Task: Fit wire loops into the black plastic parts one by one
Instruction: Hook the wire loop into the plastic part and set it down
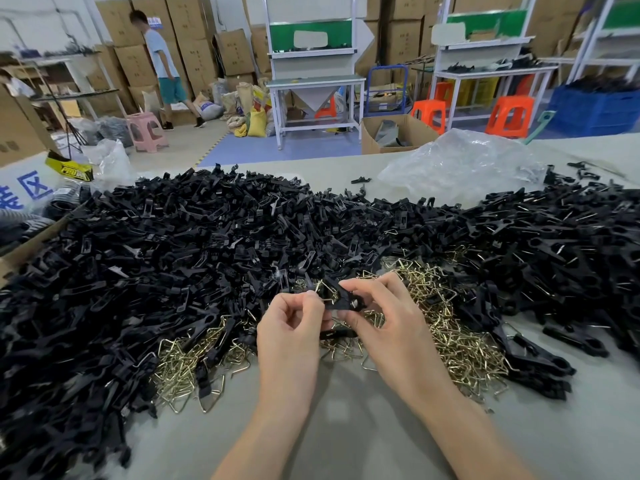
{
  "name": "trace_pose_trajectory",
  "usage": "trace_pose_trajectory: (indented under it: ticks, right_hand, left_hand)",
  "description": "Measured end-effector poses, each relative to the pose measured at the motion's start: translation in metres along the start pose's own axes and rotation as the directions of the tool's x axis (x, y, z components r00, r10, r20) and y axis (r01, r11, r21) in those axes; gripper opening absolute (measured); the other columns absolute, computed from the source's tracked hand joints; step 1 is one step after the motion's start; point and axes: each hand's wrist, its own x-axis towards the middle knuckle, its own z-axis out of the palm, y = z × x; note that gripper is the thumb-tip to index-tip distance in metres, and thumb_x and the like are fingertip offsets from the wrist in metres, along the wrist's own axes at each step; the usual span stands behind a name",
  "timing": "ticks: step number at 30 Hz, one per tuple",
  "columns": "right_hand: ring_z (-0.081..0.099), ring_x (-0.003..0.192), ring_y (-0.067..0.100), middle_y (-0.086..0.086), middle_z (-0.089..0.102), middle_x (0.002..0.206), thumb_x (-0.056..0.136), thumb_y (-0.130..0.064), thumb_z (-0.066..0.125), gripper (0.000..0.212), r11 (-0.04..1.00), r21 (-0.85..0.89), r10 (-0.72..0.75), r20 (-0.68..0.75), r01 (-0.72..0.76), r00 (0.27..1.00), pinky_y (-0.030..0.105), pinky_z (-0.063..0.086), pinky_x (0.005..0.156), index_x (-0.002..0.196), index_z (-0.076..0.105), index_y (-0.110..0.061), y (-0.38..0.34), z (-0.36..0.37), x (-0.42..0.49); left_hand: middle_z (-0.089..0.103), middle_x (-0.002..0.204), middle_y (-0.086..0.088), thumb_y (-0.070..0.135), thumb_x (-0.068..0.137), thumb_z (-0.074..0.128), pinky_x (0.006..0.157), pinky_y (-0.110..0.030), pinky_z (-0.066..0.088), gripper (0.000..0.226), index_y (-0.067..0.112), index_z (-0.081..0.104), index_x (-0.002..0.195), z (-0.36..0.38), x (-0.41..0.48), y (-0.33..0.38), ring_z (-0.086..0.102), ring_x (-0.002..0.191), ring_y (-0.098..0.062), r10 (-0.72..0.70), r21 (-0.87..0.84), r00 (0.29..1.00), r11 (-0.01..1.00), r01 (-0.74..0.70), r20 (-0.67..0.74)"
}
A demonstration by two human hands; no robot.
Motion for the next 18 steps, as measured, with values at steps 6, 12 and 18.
trace_pose_trajectory:
  ticks: [6,12,18]
  right_hand:
    - [0.059,0.107,0.001,-0.019,0.053,0.105,0.090,-0.015,0.075,0.035,0.997,0.040,0.067,0.022,-0.068,0.998,0.012,0.046,0.091,0.118,0.068,-0.034,0.003,-0.001,0.002]
    - [0.062,0.102,0.005,-0.018,0.062,0.105,0.085,-0.010,0.079,0.044,0.960,0.221,0.159,0.066,-0.170,0.985,0.016,0.050,0.085,0.107,0.068,-0.047,0.001,-0.001,0.005]
    - [0.060,0.107,0.004,-0.020,0.061,0.107,0.086,-0.005,0.076,0.046,0.962,0.221,0.148,0.063,-0.158,0.987,0.015,0.050,0.088,0.105,0.068,-0.046,0.002,-0.001,0.005]
  left_hand:
    - [0.072,0.081,-0.007,0.010,0.098,0.057,0.062,-0.027,0.058,0.016,0.002,0.066,0.088,-0.002,0.006,0.006,0.071,0.073,-0.017,-0.185,-0.204,0.963,0.953,0.225,0.195]
    - [0.065,0.077,-0.011,0.007,0.098,0.056,0.063,-0.025,0.057,0.014,0.000,0.065,0.090,-0.007,0.009,0.010,0.065,0.068,-0.015,-0.170,-0.193,0.942,0.954,0.231,0.288]
    - [0.062,0.074,-0.009,0.008,0.098,0.057,0.060,-0.026,0.056,0.015,0.005,0.063,0.085,-0.006,0.007,0.009,0.063,0.068,-0.011,-0.233,-0.145,0.899,0.942,0.304,0.370]
